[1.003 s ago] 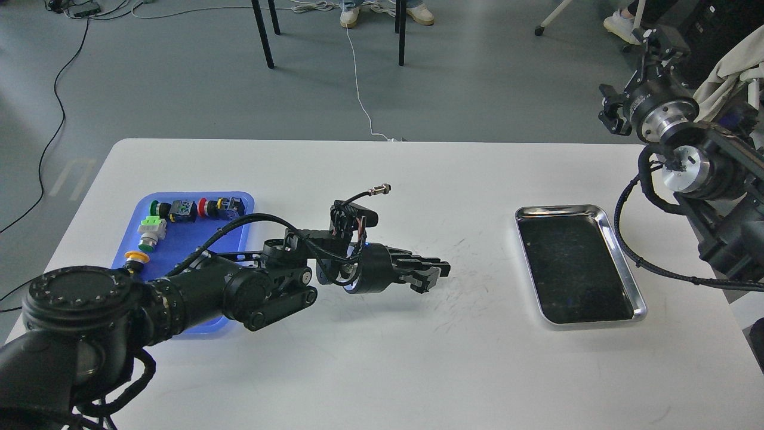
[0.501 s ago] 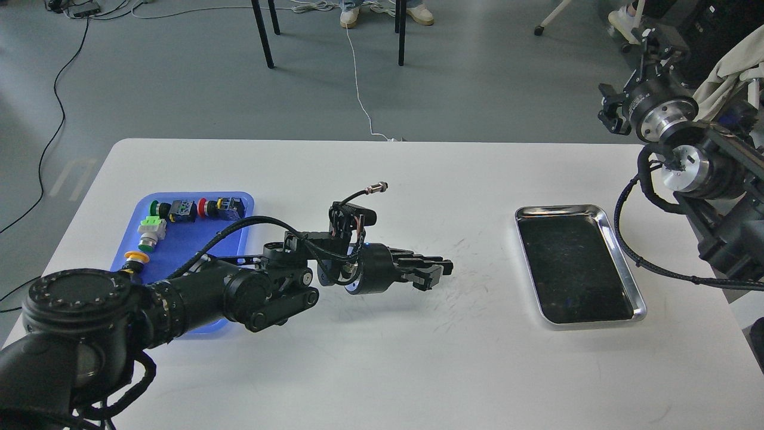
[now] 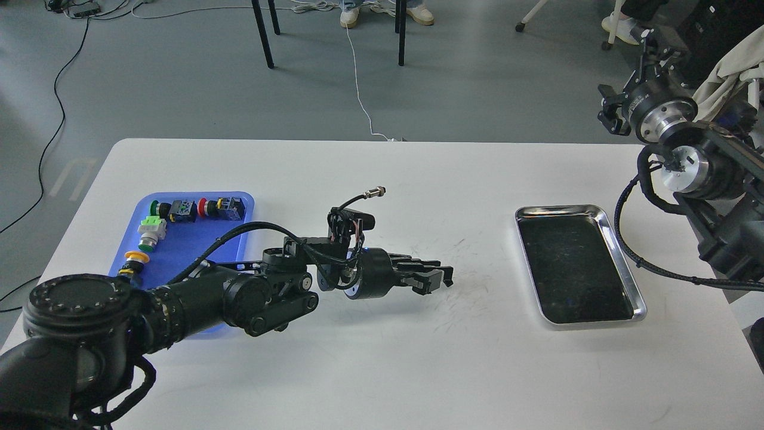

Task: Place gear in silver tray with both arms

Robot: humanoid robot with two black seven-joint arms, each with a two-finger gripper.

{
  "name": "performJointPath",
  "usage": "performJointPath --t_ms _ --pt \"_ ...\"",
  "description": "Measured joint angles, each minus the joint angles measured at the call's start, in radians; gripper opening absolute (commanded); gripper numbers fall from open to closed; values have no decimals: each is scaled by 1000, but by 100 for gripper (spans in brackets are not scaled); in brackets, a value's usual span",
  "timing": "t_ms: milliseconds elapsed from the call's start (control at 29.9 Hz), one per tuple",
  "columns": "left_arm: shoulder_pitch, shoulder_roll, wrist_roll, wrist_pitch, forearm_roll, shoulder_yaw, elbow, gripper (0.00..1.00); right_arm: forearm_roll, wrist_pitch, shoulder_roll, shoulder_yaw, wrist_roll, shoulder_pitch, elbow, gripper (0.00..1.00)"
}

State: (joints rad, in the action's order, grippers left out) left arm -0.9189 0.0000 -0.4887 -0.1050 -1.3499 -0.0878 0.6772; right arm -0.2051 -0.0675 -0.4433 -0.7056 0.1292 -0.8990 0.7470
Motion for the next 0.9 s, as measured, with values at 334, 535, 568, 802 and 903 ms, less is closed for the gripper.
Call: performJointPath --t_ms 334,535,568,802,903 --pt "-5 0 0 2 26 6 1 57 -1 1 0 29 3 0 1 99" --pt "-44 0 0 -2 43 72 1 64 -2 5 0 42 5 -1 9 99" --pt "-55 0 0 -3 53 85 1 66 -4 6 -2 43 5 -1 10 99" --pt "-143 71 0 -6 168 169 3 82 -8 21 -56 147 5 -21 49 99" --pt "-157 162 0 -8 216 241 2 86 -8 25 -92 206 4 -32 84 99"
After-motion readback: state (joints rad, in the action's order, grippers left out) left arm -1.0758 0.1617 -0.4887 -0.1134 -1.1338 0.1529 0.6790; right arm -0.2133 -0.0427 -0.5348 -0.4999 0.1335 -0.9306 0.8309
